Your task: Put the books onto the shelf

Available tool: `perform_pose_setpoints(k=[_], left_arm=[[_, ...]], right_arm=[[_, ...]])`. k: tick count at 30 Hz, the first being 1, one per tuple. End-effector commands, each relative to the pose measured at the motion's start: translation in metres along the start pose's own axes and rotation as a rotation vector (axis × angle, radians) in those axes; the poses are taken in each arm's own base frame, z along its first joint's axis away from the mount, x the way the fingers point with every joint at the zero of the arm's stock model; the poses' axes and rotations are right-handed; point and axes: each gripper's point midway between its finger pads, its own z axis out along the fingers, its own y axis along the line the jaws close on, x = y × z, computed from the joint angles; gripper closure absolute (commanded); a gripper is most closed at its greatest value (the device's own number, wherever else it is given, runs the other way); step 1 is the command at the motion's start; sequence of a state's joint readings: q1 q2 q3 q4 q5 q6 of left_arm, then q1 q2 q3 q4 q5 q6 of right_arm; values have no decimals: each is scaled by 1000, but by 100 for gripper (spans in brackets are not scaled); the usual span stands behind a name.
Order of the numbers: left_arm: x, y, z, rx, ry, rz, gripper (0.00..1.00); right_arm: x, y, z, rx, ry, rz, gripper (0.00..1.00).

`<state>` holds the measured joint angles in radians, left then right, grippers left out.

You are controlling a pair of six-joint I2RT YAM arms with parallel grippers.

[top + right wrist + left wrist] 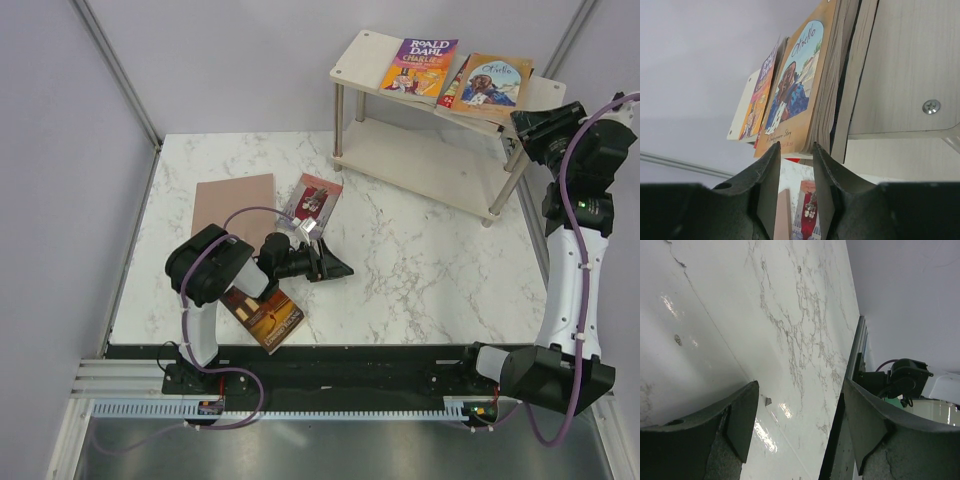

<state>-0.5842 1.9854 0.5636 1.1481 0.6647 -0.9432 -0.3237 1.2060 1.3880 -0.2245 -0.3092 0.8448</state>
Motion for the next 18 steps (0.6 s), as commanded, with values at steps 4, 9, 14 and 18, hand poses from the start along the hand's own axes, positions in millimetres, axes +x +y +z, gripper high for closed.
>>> perform_pose_setpoints(k=[4, 9, 14, 18], left_arm=[[13, 19, 1, -54, 35, -37, 24], [13, 20, 1, -53, 36, -37, 24], [13, 20, 2, -52, 37, -39, 24], [14, 21, 2, -53, 40, -41, 24]], right_arm=[[-2, 15, 4, -83, 4, 4, 64], [-1, 18, 4, -102, 13, 9, 66], [2, 20, 3, -119, 27, 13, 67], [5, 20, 1, -123, 31, 18, 67]])
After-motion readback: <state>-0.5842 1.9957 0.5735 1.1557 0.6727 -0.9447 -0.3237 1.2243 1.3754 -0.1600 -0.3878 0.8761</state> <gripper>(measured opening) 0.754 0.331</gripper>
